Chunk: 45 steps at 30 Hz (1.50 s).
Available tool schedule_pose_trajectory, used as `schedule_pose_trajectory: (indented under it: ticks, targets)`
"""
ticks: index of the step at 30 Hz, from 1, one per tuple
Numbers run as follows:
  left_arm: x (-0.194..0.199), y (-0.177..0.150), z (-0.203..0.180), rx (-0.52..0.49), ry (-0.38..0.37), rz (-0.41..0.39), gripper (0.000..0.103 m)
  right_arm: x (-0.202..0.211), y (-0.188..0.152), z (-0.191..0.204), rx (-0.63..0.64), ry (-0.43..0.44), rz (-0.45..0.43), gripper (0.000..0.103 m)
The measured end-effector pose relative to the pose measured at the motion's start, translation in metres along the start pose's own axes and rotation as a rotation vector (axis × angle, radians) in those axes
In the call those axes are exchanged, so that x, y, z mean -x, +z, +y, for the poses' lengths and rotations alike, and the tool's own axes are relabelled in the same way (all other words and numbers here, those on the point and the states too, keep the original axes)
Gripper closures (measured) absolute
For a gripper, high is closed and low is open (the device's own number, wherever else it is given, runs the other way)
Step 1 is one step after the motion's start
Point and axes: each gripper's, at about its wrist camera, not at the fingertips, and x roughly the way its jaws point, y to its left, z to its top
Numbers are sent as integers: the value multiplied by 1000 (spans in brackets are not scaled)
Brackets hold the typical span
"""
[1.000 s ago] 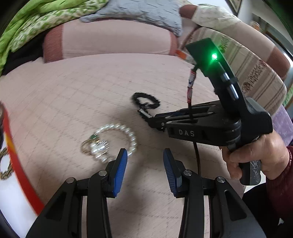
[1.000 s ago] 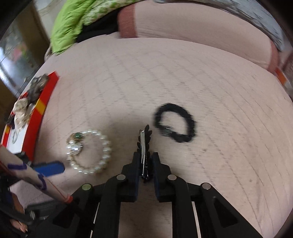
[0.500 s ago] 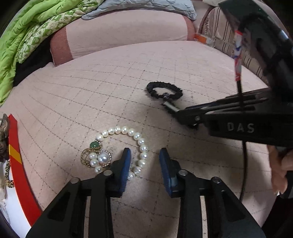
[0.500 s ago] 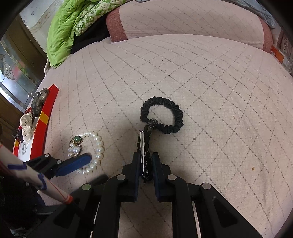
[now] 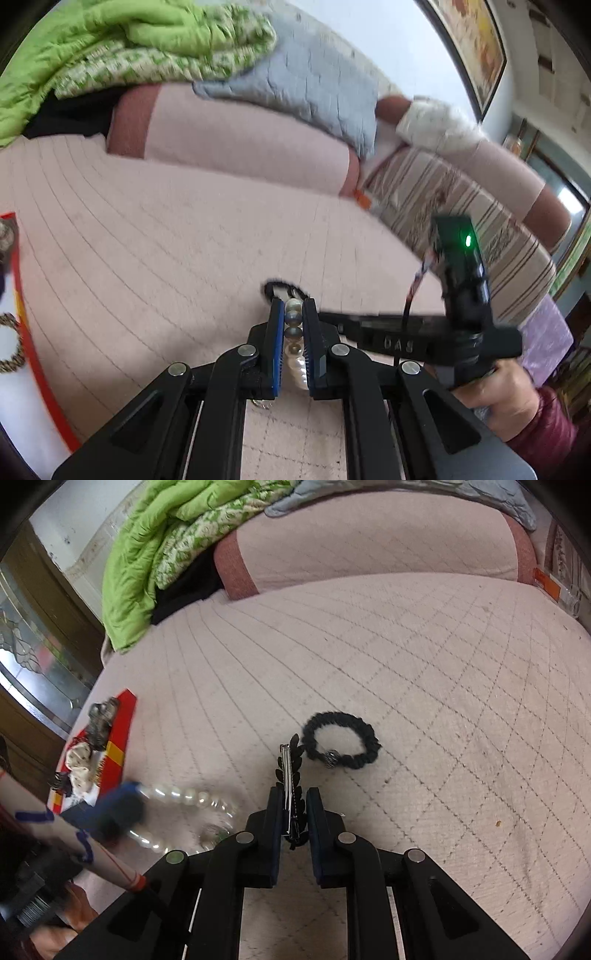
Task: Organize jewelry
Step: 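Carry the pearl bracelet and black clip over the box lid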
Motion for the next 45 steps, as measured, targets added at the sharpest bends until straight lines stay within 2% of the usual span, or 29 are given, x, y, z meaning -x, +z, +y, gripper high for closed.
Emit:
schedule_pose_trajectory:
  ticks: [2,11,20,45]
  targets:
    - [5,2,3,9,13,-23,94,1,2,3,1,14,-7,89]
    - [5,2,11,-12,99,-14,94,0,3,20,24,47,-20,89]
    - [7,0,16,-17,135,3,94,-3,4,26,41,45,-18,89]
    - [21,0,20,-8,169,-17,94,-6,3,37,64,51,-13,89]
